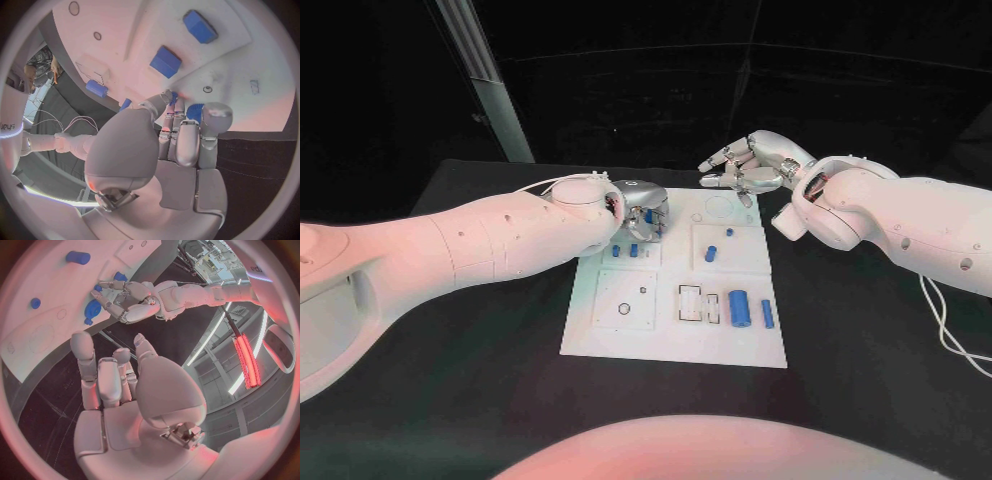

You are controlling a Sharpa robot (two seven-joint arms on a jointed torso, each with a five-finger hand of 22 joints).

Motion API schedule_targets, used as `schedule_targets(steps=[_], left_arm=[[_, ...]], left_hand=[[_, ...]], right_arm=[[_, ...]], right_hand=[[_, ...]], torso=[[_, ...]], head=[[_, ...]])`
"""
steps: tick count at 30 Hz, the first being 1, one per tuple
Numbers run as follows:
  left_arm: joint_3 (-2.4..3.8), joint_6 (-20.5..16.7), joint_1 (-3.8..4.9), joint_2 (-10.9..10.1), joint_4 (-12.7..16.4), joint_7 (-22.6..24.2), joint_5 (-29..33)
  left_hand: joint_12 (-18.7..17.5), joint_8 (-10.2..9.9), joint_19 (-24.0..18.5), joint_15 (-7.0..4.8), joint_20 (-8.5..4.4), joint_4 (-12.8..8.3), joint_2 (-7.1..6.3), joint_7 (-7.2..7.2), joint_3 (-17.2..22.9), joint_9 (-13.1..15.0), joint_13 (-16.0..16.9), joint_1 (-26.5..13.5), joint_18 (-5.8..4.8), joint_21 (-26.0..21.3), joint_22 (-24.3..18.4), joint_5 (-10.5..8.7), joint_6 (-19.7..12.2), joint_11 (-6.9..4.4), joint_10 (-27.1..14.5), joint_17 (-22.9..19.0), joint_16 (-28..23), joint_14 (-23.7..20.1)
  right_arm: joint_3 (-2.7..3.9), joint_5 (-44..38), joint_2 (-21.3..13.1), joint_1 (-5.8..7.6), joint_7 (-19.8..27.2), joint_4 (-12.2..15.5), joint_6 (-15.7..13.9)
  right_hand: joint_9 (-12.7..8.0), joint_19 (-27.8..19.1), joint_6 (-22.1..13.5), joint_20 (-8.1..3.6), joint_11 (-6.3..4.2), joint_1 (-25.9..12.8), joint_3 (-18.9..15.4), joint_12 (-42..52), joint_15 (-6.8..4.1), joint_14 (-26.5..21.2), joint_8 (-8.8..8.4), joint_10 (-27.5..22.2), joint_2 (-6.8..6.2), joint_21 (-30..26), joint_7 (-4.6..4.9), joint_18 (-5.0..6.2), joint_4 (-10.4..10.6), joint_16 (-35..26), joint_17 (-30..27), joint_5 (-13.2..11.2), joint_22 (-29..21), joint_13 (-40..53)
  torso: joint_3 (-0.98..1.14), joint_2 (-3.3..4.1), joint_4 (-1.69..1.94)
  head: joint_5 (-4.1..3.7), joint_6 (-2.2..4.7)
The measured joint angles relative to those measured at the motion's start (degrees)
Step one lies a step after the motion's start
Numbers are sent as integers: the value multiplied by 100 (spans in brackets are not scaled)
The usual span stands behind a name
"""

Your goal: Assemble the parts on the task board

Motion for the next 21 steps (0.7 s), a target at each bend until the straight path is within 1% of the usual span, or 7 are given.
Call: schedule_targets(steps=[5,7,10,14,18,20,21], left_arm=[[1,-11,1,-3,-3,-6,2],[1,-26,0,-16,0,-6,2],[1,-73,-7,-50,20,1,2],[11,-133,-23,-126,84,11,2],[55,-164,-48,-211,164,11,3],[98,-177,-54,-254,211,11,14],[128,-188,-55,-273,232,11,20]], left_hand=[[-85,0,0,0,0,-87,5,-3,150,0,-1,6,0,58,65,-8,99,5,107,-8,28,0],[-98,0,3,0,-3,-88,25,-12,184,0,2,-13,0,67,94,-22,110,-26,139,-4,28,0],[-120,-2,20,0,-20,-104,33,4,212,-3,1,-21,0,93,124,-22,133,-2,173,4,49,0],[-143,-3,20,0,-20,-127,39,-13,235,-7,1,-27,1,115,141,-23,150,-26,200,4,49,0],[-143,-2,20,0,-20,-127,39,-13,235,-6,11,-27,1,116,149,-23,150,-13,213,3,49,0],[-143,-2,20,0,-20,-127,39,-12,235,-6,13,-27,-87,116,155,-23,150,-5,221,3,48,0],[-143,-2,20,0,-20,-127,39,-13,235,-6,14,-27,-87,116,155,-23,149,-5,221,3,49,0]], right_arm=[[0,0,2,0,1,-2,0],[0,0,3,0,1,-3,0],[0,0,3,0,2,-3,0],[0,0,3,0,3,-5,0],[0,0,3,0,4,-5,-1],[0,0,1,0,5,-7,-1],[0,0,1,0,5,-7,-1]], right_hand=[[0,0,0,0,0,0,0,0,0,0,0,0,0,0,0,0,0,0,0,0,0,0],[0,0,0,0,0,0,0,0,0,0,0,0,0,0,0,0,0,0,0,0,0,0],[0,0,0,0,0,0,0,0,0,0,0,0,0,0,0,0,0,0,-1,0,0,0],[0,0,0,0,0,0,0,0,0,0,0,0,0,0,0,0,0,0,-1,0,0,0],[0,0,0,0,0,0,0,0,0,0,0,0,0,0,0,0,0,0,-1,0,0,0],[0,0,0,0,0,0,0,0,0,0,0,0,0,0,0,0,0,0,-1,0,0,0],[0,0,0,0,0,0,0,0,0,0,0,0,0,0,0,0,0,0,-1,0,0,0]], torso=[[-2,0,0],[-3,0,0],[-3,0,0],[-3,1,0],[-2,1,1],[-1,1,5],[-1,0,8]], head=[[-4,2],[-8,3],[-14,4],[-23,24],[-24,33],[-24,41],[-23,45]])
